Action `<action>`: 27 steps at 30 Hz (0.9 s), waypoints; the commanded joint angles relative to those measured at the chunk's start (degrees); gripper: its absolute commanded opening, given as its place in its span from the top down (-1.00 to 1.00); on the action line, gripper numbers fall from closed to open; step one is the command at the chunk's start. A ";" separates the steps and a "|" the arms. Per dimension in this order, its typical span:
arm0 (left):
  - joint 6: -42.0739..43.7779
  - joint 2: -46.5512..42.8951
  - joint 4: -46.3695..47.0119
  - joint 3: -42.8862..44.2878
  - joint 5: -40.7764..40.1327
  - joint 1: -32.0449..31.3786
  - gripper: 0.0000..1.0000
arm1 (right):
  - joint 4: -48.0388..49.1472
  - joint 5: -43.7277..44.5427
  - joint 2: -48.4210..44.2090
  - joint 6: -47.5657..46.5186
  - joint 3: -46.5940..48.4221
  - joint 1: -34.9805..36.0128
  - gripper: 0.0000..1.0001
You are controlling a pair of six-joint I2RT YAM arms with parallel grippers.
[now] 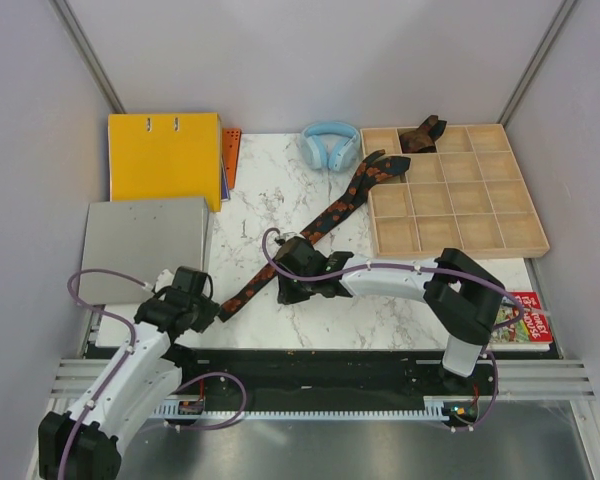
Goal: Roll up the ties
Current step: Roll the tie at the center of the board.
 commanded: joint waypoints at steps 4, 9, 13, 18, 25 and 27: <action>-1.49 -0.20 3.52 -1.54 -2.20 -0.61 0.25 | 1.72 -1.42 1.05 0.15 2.53 0.02 0.59; -0.17 -0.91 4.93 -2.69 -2.99 -0.61 0.18 | 2.42 -1.95 2.72 0.15 2.61 -0.07 0.60; 0.70 -0.56 5.54 -2.69 -3.35 -0.69 0.17 | 2.95 -2.56 3.60 0.23 2.62 -0.33 0.60; 1.76 2.86 7.73 -2.07 -3.96 -1.22 0.19 | 3.47 -3.09 4.31 0.23 2.88 -0.59 0.60; 2.29 6.30 10.64 -1.81 -4.84 -2.63 0.22 | 3.91 -3.53 4.66 0.06 2.18 -1.56 0.61; 2.46 6.56 11.08 -2.07 -5.01 -2.72 0.25 | 4.00 -3.61 4.66 -0.03 1.91 -1.82 0.61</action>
